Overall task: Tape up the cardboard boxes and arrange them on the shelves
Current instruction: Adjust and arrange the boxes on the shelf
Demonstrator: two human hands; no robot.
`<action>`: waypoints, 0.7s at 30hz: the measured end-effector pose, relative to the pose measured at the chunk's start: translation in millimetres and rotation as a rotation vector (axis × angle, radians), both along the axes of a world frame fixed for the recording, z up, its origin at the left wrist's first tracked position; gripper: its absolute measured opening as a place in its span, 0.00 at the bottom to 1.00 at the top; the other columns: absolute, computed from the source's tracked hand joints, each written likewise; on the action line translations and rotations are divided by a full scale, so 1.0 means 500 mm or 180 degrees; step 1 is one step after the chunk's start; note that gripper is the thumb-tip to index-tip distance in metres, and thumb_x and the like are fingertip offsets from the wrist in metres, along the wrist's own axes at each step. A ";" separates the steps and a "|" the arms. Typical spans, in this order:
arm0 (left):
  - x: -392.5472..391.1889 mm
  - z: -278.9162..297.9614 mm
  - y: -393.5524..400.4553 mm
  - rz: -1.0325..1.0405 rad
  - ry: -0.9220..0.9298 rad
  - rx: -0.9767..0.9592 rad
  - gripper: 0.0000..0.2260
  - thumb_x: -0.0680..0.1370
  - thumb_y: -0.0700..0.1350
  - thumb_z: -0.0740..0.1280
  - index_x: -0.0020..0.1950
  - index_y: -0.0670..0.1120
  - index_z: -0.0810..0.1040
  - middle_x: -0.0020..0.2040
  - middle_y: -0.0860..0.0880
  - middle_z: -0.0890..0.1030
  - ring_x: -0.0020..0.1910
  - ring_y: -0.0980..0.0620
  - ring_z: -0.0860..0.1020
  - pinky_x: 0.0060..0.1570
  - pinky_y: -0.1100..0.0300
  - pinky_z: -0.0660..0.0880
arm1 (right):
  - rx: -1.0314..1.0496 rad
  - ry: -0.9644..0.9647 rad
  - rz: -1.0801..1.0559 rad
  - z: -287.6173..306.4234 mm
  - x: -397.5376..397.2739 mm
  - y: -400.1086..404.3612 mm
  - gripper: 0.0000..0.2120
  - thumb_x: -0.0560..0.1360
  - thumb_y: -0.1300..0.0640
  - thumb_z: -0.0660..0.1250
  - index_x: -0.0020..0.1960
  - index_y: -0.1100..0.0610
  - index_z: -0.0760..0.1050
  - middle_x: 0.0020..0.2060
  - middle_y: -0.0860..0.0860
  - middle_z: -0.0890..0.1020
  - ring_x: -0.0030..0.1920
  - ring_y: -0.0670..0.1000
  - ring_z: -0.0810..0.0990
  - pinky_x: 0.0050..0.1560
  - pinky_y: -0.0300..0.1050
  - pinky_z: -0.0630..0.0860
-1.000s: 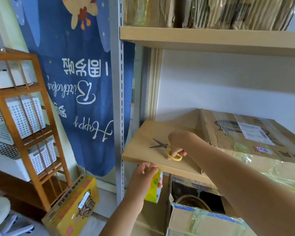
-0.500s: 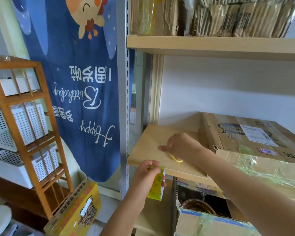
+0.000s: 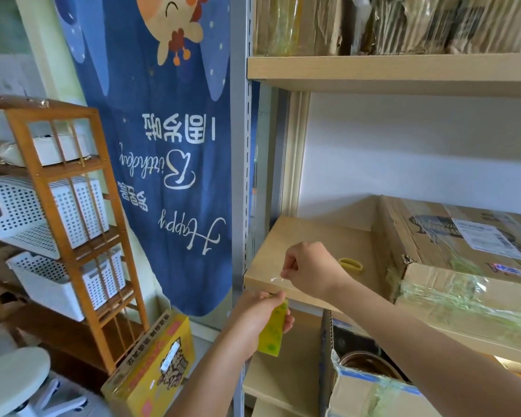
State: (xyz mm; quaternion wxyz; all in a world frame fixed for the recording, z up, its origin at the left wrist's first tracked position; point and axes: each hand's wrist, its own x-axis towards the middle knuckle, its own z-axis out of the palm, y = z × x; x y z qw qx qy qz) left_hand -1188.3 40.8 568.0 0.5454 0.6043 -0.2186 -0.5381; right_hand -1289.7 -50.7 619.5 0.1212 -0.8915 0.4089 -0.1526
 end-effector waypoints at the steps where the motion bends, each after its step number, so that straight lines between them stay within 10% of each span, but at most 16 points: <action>1: -0.001 -0.003 -0.011 0.0020 0.0077 0.0070 0.09 0.78 0.41 0.70 0.52 0.36 0.76 0.35 0.41 0.80 0.31 0.45 0.80 0.33 0.55 0.78 | 0.0032 0.0048 -0.0066 -0.004 0.003 -0.011 0.08 0.74 0.61 0.68 0.37 0.53 0.77 0.40 0.47 0.81 0.42 0.49 0.79 0.38 0.39 0.75; 7: -0.007 -0.030 -0.053 0.0165 0.0345 0.0010 0.07 0.79 0.40 0.68 0.47 0.38 0.74 0.35 0.41 0.76 0.30 0.45 0.76 0.29 0.57 0.77 | -0.0136 0.0744 -0.0521 -0.038 0.037 -0.016 0.07 0.76 0.63 0.66 0.53 0.58 0.78 0.51 0.54 0.74 0.52 0.56 0.76 0.43 0.45 0.73; 11: 0.016 -0.065 -0.047 -0.0157 -0.1861 -0.0055 0.20 0.71 0.64 0.65 0.48 0.49 0.81 0.42 0.50 0.83 0.43 0.49 0.82 0.49 0.52 0.79 | -0.0888 0.0828 -0.0680 -0.018 0.056 -0.027 0.31 0.72 0.46 0.74 0.65 0.61 0.65 0.60 0.56 0.65 0.57 0.57 0.70 0.50 0.49 0.75; 14: 0.051 -0.088 -0.053 0.0235 -0.2383 -0.0168 0.32 0.62 0.77 0.61 0.49 0.52 0.82 0.47 0.53 0.84 0.50 0.51 0.82 0.54 0.53 0.77 | -0.0322 0.0350 -0.0681 -0.020 0.066 -0.036 0.33 0.70 0.41 0.74 0.64 0.60 0.64 0.59 0.56 0.65 0.58 0.58 0.71 0.55 0.53 0.76; 19: -0.045 -0.065 0.055 0.1866 -0.3550 -0.1543 0.08 0.78 0.45 0.66 0.52 0.41 0.73 0.47 0.46 0.74 0.46 0.51 0.70 0.44 0.67 0.64 | -0.1733 -0.0079 0.0625 -0.059 -0.072 0.022 0.09 0.78 0.49 0.66 0.49 0.56 0.76 0.43 0.51 0.76 0.41 0.55 0.78 0.35 0.44 0.70; 21: -0.104 -0.070 0.089 0.1145 -0.3832 -0.2308 0.01 0.78 0.39 0.64 0.49 0.43 0.74 0.43 0.50 0.73 0.41 0.53 0.71 0.41 0.68 0.67 | -0.1938 0.0021 0.1013 -0.093 -0.175 0.046 0.12 0.80 0.48 0.60 0.46 0.53 0.78 0.37 0.49 0.77 0.34 0.52 0.77 0.29 0.42 0.69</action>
